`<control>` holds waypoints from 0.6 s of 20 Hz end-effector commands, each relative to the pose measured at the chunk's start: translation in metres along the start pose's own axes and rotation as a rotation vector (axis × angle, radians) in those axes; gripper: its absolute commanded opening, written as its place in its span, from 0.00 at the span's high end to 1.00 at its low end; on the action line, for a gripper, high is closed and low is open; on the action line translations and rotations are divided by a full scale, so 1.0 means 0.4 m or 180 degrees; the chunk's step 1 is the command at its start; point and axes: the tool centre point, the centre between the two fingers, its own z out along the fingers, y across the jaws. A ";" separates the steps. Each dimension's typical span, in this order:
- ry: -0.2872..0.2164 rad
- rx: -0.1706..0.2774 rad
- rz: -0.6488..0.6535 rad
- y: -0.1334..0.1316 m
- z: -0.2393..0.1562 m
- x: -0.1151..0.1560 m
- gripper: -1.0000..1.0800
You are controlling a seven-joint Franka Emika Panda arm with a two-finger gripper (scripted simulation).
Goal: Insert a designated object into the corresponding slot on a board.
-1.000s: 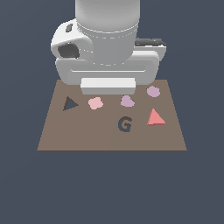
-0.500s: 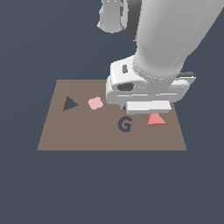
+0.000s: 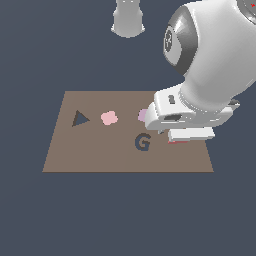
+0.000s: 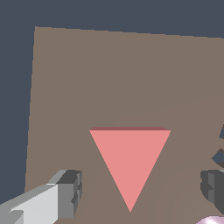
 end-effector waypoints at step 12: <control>-0.0002 0.0002 -0.0003 -0.016 0.052 0.006 0.04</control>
